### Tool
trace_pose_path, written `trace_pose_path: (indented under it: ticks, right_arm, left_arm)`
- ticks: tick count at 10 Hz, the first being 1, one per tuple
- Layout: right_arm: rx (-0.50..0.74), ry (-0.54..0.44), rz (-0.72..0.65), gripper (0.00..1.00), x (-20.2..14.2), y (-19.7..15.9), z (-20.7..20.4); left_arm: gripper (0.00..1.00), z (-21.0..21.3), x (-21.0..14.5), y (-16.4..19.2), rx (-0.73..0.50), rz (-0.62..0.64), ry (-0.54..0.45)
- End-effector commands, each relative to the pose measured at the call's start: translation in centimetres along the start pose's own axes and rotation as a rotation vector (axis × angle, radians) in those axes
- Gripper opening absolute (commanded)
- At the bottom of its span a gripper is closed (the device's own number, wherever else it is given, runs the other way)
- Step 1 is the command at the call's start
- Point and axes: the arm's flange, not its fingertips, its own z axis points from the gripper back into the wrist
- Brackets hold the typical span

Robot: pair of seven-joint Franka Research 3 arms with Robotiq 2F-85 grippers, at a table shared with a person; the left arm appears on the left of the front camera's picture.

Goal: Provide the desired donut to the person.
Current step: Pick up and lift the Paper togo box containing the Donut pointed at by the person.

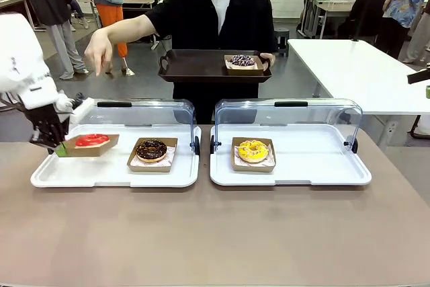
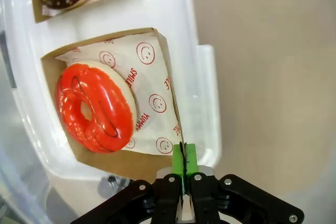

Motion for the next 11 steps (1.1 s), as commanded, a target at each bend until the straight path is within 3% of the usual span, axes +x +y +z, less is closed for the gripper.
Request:
trace_pose_path:
  ticks: [1, 5, 8, 11]
  right_arm:
    - [0.004, -0.007, -0.013, 1.0, 0.1, 0.1, -0.2]
    - [0.004, -0.007, -0.013, 1.0, 0.1, 0.1, -0.2]
    - [0.004, -0.007, -0.013, 1.0, 0.1, 0.1, -0.2]
    - [0.004, -0.007, -0.013, 1.0, 0.1, 0.1, -0.2]
  left_arm:
    - [0.0, 4.5, 0.2, -3.7, -0.03, -0.009, 0.004]
    - [0.0, 13.0, 1.3, -7.4, -0.041, 0.028, 0.035]
    - [0.0, 17.4, 1.4, -6.8, 0.03, 0.083, 0.064]
    - [0.0, 18.8, 0.9, -4.9, 0.023, 0.11, 0.045]
